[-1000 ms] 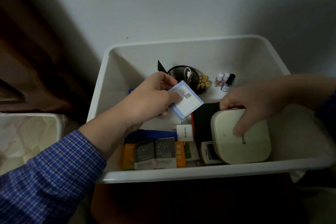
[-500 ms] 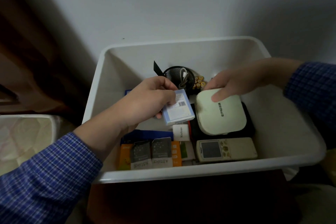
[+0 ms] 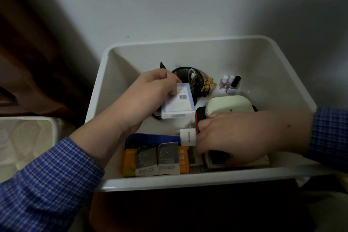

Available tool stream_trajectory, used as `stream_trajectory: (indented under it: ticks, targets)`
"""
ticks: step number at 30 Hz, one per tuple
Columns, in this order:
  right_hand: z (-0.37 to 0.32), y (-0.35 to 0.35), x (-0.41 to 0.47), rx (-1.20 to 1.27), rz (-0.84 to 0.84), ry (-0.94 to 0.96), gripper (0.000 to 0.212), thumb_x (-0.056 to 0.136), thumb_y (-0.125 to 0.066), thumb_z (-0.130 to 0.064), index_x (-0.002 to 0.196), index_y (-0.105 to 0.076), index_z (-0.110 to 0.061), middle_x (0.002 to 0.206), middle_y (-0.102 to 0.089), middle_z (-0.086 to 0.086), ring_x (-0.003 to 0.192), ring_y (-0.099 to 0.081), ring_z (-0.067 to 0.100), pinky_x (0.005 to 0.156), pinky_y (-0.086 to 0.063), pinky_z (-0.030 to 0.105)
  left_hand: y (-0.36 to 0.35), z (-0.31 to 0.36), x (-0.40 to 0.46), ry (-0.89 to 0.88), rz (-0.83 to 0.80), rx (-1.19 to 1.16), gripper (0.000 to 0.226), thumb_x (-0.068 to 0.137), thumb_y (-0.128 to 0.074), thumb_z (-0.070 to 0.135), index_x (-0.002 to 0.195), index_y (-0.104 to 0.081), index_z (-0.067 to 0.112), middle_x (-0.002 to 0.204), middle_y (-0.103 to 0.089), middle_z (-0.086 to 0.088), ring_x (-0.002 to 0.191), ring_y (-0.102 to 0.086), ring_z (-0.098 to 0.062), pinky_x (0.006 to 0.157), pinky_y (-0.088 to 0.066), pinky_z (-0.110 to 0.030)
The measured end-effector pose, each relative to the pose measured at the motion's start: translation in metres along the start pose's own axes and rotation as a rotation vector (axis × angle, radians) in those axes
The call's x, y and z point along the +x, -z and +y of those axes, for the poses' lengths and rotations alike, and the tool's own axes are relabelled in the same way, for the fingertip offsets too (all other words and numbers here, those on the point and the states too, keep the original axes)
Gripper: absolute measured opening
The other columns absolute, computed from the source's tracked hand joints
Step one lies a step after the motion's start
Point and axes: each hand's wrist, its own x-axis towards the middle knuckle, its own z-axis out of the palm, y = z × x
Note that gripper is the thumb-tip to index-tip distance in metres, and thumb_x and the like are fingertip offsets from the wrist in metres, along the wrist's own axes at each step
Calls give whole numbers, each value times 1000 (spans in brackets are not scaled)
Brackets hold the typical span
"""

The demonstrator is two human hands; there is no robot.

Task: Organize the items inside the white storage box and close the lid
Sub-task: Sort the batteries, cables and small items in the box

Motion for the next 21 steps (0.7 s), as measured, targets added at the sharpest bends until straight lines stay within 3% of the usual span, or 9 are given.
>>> stream_trajectory:
  ticks: [3,7,12,15,17,21]
  targets:
    - [-4,-5,10,-174,8,45,34,84,-64,-35,117,-57,-37,107,-64,-13,105,-50,17,86,-40,37,4,0,0,-1,23,-32,30,64,-54,20,88,-66,7,74,-67,-2,73,-64,-25,71,-52,-56]
    - [-8,-7,16,-208,4,43,21,86,-63,-30,106,-58,-34,99,-64,-9,99,-50,19,83,-37,37,2,1,-1,5,8,-2,32,64,-54,22,90,-66,9,77,-67,-1,78,-63,-26,69,-51,-46]
    - [-4,1,19,-145,-80,50,23,81,-65,-34,104,-61,-33,98,-62,-8,100,-51,17,83,-34,36,3,2,0,1,22,-18,36,63,-53,20,93,-65,4,77,-66,-4,76,-63,-25,69,-48,-45]
    - [2,11,16,68,-151,13,30,79,-70,-33,108,-61,-36,101,-60,-12,100,-56,12,91,-43,35,6,6,-3,-20,20,-105,34,65,-51,18,92,-69,8,73,-66,-1,65,-65,-14,58,-49,-32]
    - [5,19,11,298,-142,-28,37,77,-74,-32,110,-59,-39,103,-58,-16,98,-55,3,87,-50,31,11,11,-7,-47,0,-187,32,65,-51,18,91,-70,15,77,-65,-1,65,-64,-11,54,-47,-27]
    - [11,40,-7,629,97,-99,39,75,-82,-35,105,-58,-44,102,-64,-26,92,-63,-7,81,-55,24,32,18,-22,-169,-121,-376,28,72,-48,13,90,-68,17,80,-64,-2,66,-62,-12,52,-46,-21]
